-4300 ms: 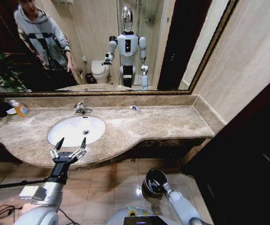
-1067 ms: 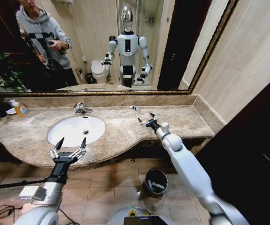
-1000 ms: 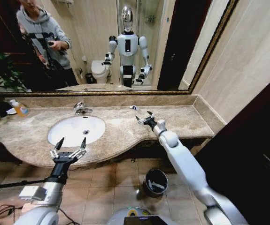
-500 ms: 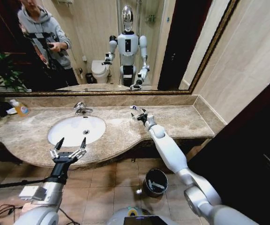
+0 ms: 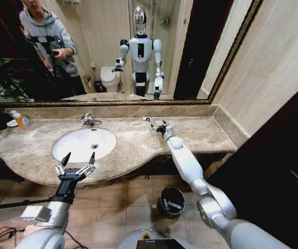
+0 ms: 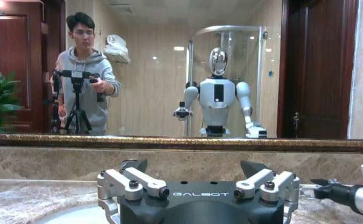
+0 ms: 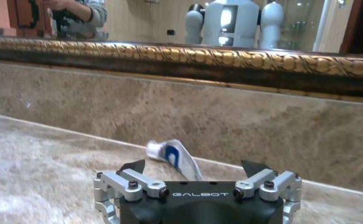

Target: Pick up the trash from the sink and place it in the trash bin.

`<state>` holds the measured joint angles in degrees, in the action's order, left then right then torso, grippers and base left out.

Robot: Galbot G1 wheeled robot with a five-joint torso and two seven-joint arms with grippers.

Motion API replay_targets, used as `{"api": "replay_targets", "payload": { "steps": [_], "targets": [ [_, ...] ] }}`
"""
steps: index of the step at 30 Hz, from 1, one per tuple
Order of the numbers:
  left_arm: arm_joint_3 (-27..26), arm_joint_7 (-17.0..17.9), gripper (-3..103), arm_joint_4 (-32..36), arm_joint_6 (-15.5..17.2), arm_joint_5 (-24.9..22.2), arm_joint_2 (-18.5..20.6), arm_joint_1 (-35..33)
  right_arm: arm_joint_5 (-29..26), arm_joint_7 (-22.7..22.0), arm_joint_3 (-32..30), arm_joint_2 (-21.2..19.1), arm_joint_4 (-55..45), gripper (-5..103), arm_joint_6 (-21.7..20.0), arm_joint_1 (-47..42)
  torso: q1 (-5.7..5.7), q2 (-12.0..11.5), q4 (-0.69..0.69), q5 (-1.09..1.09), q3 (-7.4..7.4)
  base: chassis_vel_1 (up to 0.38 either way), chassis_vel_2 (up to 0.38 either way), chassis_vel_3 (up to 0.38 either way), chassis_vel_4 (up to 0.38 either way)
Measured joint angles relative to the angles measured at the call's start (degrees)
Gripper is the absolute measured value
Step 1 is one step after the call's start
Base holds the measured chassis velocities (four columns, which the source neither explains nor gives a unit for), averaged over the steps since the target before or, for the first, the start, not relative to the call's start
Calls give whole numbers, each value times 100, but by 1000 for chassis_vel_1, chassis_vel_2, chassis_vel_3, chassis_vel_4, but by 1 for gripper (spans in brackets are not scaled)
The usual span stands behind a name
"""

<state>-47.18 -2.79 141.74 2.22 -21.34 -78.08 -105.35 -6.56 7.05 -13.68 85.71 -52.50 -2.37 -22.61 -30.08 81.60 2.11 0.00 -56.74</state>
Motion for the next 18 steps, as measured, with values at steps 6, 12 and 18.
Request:
{"api": "replay_targets", "payload": {
  "steps": [6, 12, 18],
  "targets": [
    [0, 0, 100, 0, 0, 0, 0, 0, 94, -11, -30, 145, 378, 95, 150, 221, 0, 0, 0, 0, 0, 0, 0, 0, 0],
    [0, 0, 100, 0, 0, 0, 0, 0, 205, -3, -163, 238, 714, 81, 261, 374, 0, 0, 0, 0, 0, 0, 0, 0, 0],
    [0, 0, 100, 0, 0, 0, 0, 0, 252, -3, -182, 226, 736, 65, 258, 368, 0, 0, 0, 0, 0, 0, 0, 0, 0]
  ]
}}
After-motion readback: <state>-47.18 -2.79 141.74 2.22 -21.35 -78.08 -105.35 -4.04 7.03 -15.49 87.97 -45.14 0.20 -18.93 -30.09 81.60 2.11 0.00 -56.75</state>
